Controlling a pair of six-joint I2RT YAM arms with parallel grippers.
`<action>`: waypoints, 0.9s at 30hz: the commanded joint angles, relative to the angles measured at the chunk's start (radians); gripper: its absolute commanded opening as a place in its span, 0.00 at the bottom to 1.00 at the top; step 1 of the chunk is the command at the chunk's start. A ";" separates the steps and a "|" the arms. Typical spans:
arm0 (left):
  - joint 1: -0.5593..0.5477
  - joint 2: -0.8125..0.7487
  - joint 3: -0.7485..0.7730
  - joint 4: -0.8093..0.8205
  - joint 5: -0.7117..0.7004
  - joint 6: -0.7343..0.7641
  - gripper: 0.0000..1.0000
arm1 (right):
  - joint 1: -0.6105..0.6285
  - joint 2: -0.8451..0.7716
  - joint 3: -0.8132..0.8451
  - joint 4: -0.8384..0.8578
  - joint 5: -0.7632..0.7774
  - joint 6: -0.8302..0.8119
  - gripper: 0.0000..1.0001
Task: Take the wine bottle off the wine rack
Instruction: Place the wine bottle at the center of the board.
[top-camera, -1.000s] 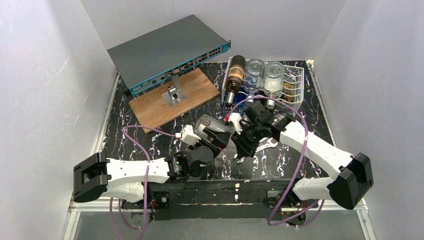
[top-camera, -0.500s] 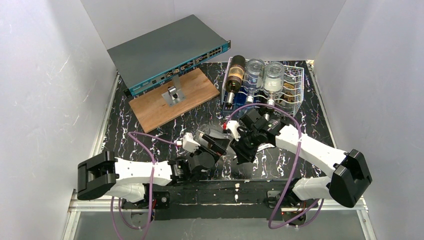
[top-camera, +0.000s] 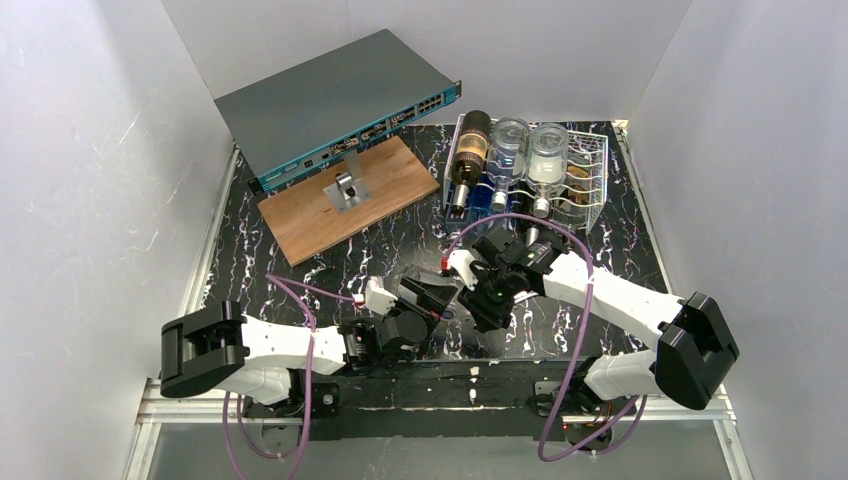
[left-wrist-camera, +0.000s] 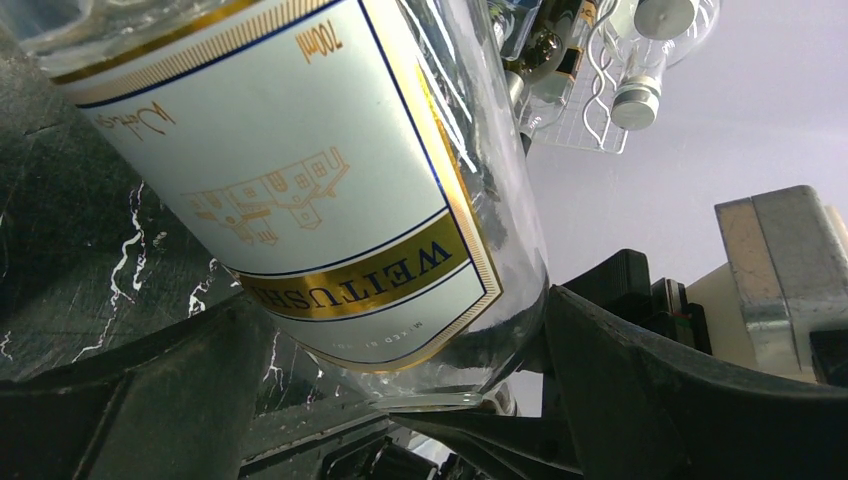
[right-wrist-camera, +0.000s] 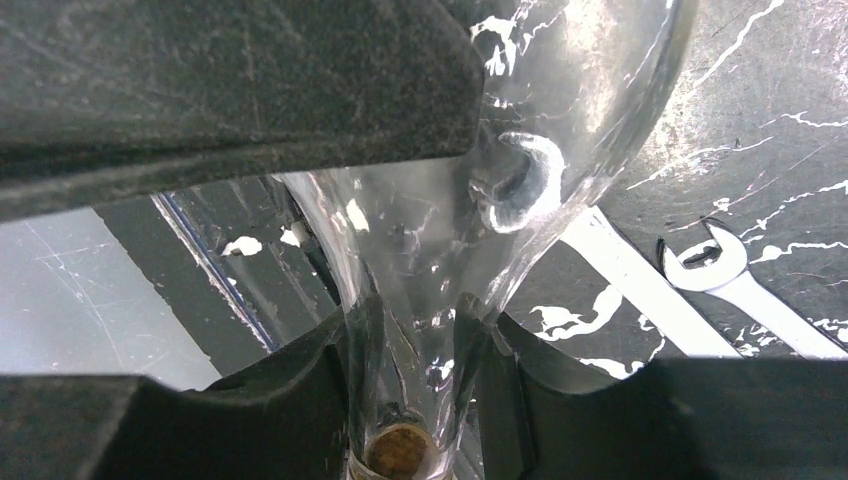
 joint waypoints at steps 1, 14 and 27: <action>-0.022 -0.023 -0.004 0.066 0.038 0.017 0.99 | 0.025 -0.021 0.028 0.166 -0.033 -0.073 0.01; -0.031 -0.037 -0.045 0.057 0.092 -0.018 0.99 | 0.024 -0.015 0.025 0.153 0.001 -0.079 0.01; -0.032 -0.105 -0.062 0.024 0.182 -0.192 0.99 | 0.023 -0.037 0.013 0.165 0.041 -0.082 0.01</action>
